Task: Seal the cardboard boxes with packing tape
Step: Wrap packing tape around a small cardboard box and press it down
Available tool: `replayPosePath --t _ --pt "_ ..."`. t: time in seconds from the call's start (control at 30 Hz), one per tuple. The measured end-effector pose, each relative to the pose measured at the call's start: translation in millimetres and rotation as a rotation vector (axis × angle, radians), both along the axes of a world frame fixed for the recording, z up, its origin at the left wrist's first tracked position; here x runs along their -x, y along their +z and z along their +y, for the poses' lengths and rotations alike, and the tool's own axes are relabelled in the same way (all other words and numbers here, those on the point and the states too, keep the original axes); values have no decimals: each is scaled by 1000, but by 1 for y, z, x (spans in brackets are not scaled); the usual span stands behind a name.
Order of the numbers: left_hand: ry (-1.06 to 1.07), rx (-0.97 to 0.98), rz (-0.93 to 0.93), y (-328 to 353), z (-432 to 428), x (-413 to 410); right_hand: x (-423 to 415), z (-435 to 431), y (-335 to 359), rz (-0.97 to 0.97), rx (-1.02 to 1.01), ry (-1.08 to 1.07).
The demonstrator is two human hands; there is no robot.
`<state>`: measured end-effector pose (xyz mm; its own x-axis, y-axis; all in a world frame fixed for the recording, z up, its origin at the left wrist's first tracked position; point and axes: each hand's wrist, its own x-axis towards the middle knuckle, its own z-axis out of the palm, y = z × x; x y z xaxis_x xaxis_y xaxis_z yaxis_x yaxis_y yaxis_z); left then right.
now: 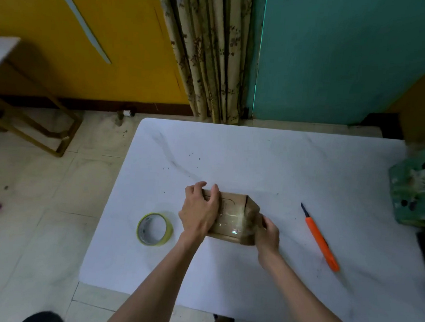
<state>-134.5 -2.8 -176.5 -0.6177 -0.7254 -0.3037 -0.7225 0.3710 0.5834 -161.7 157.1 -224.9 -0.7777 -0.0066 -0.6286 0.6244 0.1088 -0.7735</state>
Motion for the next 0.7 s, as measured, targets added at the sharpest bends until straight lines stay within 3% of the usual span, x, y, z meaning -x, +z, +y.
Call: replayPosePath --t 0.13,0.3,0.43,0.5,0.6,0.7 --pt "90 -266 174 -26 9 -1 15 27 29 212 -66 -60" --pt "-45 -218 36 -70 30 -15 26 44 42 378 -203 23" --pt "254 -540 205 -54 28 -9 25 50 44 366 -195 29" --pt "288 -647 320 -34 34 -12 21 50 49 368 -163 48" --pt "128 -657 281 -15 56 -22 16 47 49 273 -173 172" --pt "0 -467 226 -13 77 -22 21 36 48 191 -294 289"
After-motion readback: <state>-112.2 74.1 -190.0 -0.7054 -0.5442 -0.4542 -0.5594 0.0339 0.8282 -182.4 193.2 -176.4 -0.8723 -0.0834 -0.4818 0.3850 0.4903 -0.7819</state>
